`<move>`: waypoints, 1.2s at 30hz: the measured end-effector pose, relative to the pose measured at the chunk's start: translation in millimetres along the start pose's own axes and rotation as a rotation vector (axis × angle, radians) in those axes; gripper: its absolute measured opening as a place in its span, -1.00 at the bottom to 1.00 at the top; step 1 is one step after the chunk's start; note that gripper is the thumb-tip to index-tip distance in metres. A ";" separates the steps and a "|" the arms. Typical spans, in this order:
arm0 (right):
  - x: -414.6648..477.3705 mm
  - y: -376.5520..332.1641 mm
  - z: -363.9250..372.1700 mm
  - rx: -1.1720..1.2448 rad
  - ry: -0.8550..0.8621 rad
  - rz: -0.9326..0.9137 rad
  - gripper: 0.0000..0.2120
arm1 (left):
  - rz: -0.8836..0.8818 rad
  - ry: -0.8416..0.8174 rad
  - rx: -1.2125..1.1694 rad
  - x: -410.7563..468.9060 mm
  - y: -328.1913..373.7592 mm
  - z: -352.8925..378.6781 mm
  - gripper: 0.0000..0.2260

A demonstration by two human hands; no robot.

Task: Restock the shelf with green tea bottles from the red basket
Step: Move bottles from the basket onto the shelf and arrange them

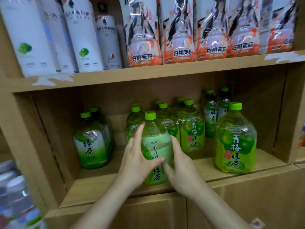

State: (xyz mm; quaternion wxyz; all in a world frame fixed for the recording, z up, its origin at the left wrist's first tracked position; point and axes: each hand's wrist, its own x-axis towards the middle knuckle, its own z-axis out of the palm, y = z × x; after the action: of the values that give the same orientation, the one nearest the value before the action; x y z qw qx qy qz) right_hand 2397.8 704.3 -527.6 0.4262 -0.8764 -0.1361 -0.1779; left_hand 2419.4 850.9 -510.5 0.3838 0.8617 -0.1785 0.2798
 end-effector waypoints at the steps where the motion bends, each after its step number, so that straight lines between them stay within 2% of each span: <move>1: 2.5 -0.1 2.0 -0.002 -0.052 -0.002 -0.22 | -0.016 0.003 0.038 -0.2 -4.6 -1.0 0.04; 3: 2.5 -3.5 0.9 -0.181 -0.045 -0.008 -0.25 | -0.049 0.028 0.107 3.8 -13.4 -2.9 0.08; 5: -2.0 -7.6 -9.9 -0.500 0.239 -0.030 -0.25 | -0.078 0.042 0.130 11.0 -21.2 -5.3 0.08; 6: -5.1 -7.7 -19.2 -0.574 0.387 -0.017 -0.22 | -0.082 0.039 0.111 14.0 -24.4 -5.9 0.08; 8: -7.9 -0.4 -44.4 -0.568 0.575 0.099 -0.12 | -0.085 0.033 0.004 16.6 -29.8 -5.6 0.07; 11: -7.2 26.4 -82.0 -0.436 0.653 0.378 0.06 | -0.091 0.006 -0.109 14.8 -32.9 -4.9 0.05; 13: -3.3 44.1 -95.0 -0.300 0.638 0.490 0.13 | -0.082 0.005 -0.149 14.2 -34.8 -5.3 0.03; 15: 0.9 56.3 -95.8 -0.230 0.630 0.502 0.14 | -0.067 0.003 -0.159 12.6 -35.1 -4.6 0.01; 20: 9.9 56.5 -79.4 -0.248 0.615 0.384 0.11 | -0.076 0.042 -0.153 8.8 -34.7 -2.5 0.01; 27: 28.3 27.7 -23.0 -0.067 0.234 0.179 0.17 | -0.094 0.003 -0.179 10.6 -44.3 -10.5 -0.01; 31: 39.2 23.4 -12.7 0.090 0.176 0.159 0.15 | -0.089 -0.053 -0.244 11.1 -50.8 -15.9 -0.02; 34: 37.7 22.6 -13.6 0.063 0.158 0.204 0.15 | -0.072 -0.053 -0.230 11.6 -51.1 -18.0 0.00; 36: 35.7 17.8 -7.5 -0.019 0.215 0.215 0.16 | -0.068 -0.042 -0.219 11.1 -50.1 -16.7 0.02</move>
State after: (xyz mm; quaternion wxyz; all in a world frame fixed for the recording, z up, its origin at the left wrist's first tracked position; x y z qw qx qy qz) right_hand 2435.5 690.7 -520.5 0.4466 -0.8659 0.0065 -0.2253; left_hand 2448.4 894.7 -522.6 0.4810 0.8258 -0.1869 0.2275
